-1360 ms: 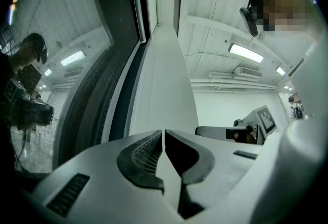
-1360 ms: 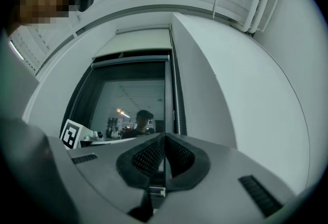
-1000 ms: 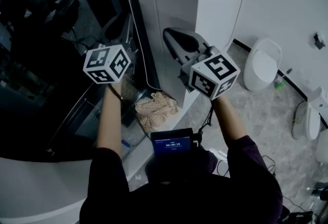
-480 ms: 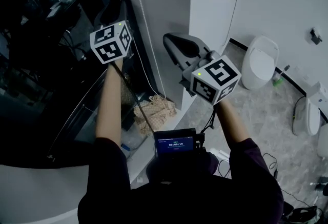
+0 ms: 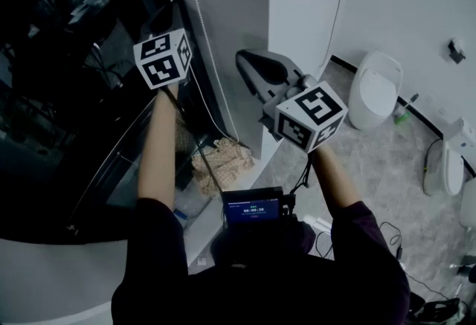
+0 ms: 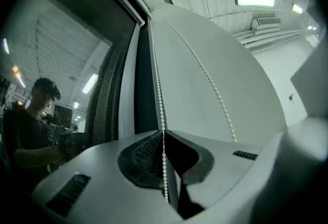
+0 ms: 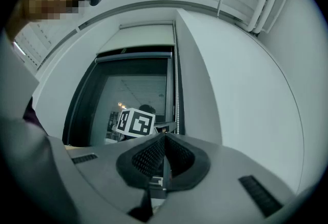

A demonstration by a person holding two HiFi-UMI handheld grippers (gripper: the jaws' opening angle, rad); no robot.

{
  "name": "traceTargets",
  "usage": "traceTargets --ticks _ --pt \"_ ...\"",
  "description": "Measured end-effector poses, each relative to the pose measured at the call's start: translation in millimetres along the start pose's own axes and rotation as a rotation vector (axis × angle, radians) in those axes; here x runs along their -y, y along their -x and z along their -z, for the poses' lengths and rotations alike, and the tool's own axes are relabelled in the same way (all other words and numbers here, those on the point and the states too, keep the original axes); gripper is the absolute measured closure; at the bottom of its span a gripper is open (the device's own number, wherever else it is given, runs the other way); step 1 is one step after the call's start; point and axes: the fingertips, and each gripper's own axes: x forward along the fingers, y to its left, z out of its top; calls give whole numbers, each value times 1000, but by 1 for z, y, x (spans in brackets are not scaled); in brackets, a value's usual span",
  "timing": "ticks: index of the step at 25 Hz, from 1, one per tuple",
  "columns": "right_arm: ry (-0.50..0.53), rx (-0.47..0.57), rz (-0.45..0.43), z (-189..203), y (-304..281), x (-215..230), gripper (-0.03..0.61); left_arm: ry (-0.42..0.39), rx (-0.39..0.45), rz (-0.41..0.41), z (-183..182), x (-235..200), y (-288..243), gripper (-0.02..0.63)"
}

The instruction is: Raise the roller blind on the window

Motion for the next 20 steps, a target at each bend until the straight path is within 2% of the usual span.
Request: traceTargets --ticks 4,8,13,16,20 --pt "12 16 -3 -1 -2 1 571 22 37 61 -6 11 21 594" --pt "14 57 -39 -28 -21 -8 569 12 96 158 -21 33 65 594" --pt "17 44 -143 -65 -61 -27 564 5 158 274 -33 67 127 594" --pt "-24 39 -223 -85 -78 -38 498 -31 179 305 -41 79 151 595" --pt "-48 50 -299 -101 -89 -59 486 -54 183 305 -42 81 170 595"
